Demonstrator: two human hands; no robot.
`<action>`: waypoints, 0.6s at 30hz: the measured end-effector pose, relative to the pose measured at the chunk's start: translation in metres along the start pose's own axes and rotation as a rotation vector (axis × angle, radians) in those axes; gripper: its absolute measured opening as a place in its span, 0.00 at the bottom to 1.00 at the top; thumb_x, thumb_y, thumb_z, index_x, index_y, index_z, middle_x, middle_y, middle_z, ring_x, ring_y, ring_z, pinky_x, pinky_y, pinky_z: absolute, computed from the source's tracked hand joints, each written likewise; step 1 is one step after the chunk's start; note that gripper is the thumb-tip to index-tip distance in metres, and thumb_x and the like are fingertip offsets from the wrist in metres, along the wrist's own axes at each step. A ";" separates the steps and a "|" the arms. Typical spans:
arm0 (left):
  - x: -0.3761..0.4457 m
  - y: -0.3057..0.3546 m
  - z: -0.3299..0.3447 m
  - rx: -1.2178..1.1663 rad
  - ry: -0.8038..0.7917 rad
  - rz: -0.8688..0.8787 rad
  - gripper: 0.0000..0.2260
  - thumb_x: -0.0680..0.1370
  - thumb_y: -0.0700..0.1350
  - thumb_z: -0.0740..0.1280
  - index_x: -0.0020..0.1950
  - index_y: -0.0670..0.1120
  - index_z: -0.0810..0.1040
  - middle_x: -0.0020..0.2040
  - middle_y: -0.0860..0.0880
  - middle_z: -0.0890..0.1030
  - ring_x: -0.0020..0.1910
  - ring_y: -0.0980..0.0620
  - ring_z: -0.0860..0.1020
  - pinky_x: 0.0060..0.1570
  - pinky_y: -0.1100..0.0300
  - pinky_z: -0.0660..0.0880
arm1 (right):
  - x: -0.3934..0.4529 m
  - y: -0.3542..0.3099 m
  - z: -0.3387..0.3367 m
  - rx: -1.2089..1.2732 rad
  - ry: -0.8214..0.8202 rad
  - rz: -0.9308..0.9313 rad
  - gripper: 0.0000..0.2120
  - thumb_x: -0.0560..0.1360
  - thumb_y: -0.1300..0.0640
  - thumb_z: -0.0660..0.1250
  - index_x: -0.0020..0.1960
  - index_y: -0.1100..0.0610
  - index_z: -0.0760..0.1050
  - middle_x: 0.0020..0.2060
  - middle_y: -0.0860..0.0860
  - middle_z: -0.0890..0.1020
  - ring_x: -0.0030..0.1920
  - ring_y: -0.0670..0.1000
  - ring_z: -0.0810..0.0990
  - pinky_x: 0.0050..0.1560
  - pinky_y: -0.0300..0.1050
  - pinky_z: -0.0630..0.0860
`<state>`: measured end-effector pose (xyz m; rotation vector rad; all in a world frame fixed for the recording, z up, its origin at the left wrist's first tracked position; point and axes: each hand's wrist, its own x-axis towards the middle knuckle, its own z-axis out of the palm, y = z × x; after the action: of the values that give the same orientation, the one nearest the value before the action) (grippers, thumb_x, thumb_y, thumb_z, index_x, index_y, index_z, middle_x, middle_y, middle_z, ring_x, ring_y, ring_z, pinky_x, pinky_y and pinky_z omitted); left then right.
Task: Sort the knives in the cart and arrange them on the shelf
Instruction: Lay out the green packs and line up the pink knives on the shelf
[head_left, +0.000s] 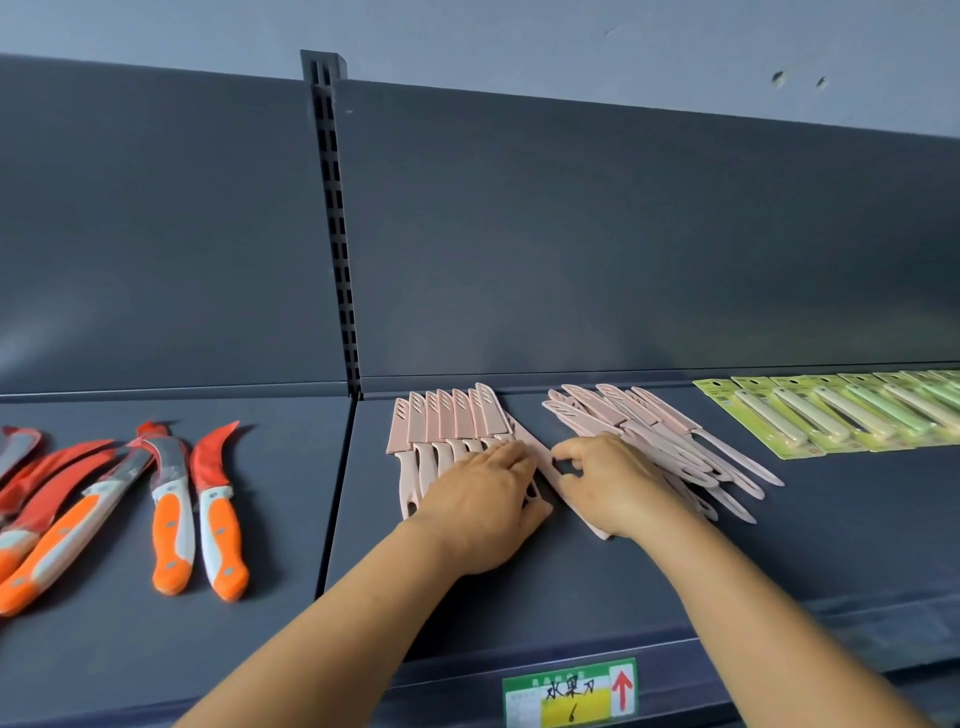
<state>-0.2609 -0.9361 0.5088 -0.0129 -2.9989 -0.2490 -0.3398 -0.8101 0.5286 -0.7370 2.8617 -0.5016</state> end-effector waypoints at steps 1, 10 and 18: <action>0.000 0.000 0.000 -0.001 0.006 -0.005 0.23 0.81 0.54 0.55 0.74 0.47 0.63 0.76 0.51 0.61 0.73 0.50 0.61 0.69 0.61 0.55 | -0.002 0.000 0.000 -0.035 -0.022 -0.019 0.17 0.77 0.54 0.62 0.65 0.45 0.73 0.61 0.50 0.73 0.51 0.54 0.77 0.46 0.43 0.74; -0.003 -0.004 0.000 -0.040 0.006 -0.038 0.22 0.81 0.53 0.56 0.73 0.45 0.65 0.76 0.50 0.60 0.72 0.49 0.62 0.69 0.61 0.56 | 0.003 -0.014 -0.002 -0.187 0.098 0.013 0.06 0.76 0.62 0.59 0.48 0.54 0.71 0.48 0.54 0.76 0.44 0.58 0.73 0.38 0.43 0.66; -0.004 -0.006 0.002 -0.090 0.013 -0.047 0.20 0.81 0.51 0.56 0.71 0.44 0.66 0.75 0.50 0.62 0.71 0.49 0.63 0.68 0.61 0.58 | 0.025 -0.022 0.007 0.337 0.097 0.023 0.11 0.77 0.59 0.60 0.52 0.59 0.79 0.42 0.58 0.82 0.39 0.56 0.74 0.40 0.45 0.74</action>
<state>-0.2577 -0.9415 0.5056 0.0504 -2.9749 -0.3878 -0.3508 -0.8424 0.5283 -0.6345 2.7590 -1.0088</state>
